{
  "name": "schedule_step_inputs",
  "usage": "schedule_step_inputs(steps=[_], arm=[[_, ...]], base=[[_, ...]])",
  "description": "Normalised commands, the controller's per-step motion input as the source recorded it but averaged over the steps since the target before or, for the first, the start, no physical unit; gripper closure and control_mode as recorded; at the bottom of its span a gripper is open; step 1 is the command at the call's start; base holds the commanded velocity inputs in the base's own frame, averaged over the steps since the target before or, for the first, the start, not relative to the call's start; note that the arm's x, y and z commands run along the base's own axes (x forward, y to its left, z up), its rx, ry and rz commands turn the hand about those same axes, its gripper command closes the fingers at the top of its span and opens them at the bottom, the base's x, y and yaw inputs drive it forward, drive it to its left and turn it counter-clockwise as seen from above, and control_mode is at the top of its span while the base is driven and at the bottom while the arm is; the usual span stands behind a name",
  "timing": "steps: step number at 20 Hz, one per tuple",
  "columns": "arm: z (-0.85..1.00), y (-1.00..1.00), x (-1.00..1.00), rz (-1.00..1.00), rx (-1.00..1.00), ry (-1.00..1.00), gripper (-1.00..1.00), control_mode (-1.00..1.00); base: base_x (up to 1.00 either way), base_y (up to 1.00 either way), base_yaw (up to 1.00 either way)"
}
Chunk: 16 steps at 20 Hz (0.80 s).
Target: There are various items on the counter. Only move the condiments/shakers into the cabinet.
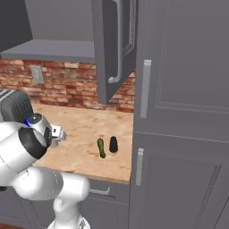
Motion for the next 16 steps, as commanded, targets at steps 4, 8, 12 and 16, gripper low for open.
schedule_step_inputs(steps=[4, 8, 12, 16], arm=[[-0.19, 0.16, 0.34, 0.0, 0.0, -0.04, 1.0, -1.0], [0.04, 0.0, 0.01, 0.0, 0.0, 0.0, 1.0, -1.0], [0.81, 0.02, -0.12, -0.1, 0.0, -0.12, 1.0, -1.0], [1.0, 0.0, -0.24, -0.13, 0.04, -0.1, 1.0, -1.0]], base=[[0.0, 0.0, 0.0], [0.0, 0.0, 0.0], [0.0, 0.0, 0.0], [0.0, 0.0, 0.0]])
